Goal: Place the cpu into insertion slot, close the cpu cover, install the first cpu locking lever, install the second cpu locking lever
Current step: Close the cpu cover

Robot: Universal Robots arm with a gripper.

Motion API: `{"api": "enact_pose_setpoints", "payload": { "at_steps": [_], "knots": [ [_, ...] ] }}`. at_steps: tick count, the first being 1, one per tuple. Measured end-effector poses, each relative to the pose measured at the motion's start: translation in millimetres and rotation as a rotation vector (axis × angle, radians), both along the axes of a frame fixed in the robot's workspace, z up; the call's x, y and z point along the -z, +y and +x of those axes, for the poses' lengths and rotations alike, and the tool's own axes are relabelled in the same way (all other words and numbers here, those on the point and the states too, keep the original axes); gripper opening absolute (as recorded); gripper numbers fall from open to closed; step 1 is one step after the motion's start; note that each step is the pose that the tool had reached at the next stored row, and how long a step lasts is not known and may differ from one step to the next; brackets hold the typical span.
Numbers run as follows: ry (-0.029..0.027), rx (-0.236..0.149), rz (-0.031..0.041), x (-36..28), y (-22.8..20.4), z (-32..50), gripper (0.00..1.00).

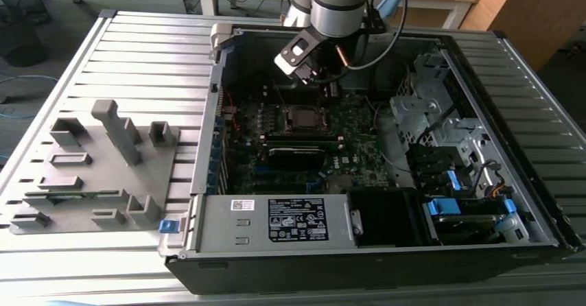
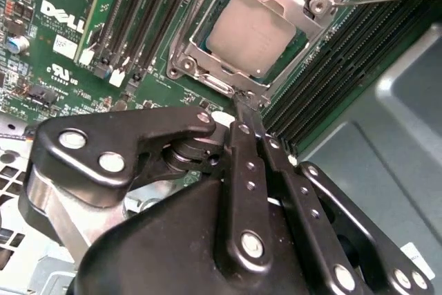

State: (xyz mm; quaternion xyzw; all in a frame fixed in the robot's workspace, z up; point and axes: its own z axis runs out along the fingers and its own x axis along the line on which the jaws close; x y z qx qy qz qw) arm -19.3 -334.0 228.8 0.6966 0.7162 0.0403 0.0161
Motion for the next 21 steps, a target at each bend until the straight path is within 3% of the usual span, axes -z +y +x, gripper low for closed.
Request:
{"api": "enact_pose_setpoints", "payload": {
  "at_steps": [3,4,7,8,21],
  "knots": [
    [0.0005,0.000,0.0000,0.0,0.0,0.0,0.10],
    [0.0049,0.000,-0.0010,0.2,0.0,-0.1,0.10],
    [0.0365,0.000,-0.0095,0.8,0.0,0.1,0.10],
    [0.0436,0.000,-0.0114,0.9,0.0,0.1,0.10],
    [0.0452,0.000,-0.0120,1.0,0.0,0.2,0.10]
  ]
}}
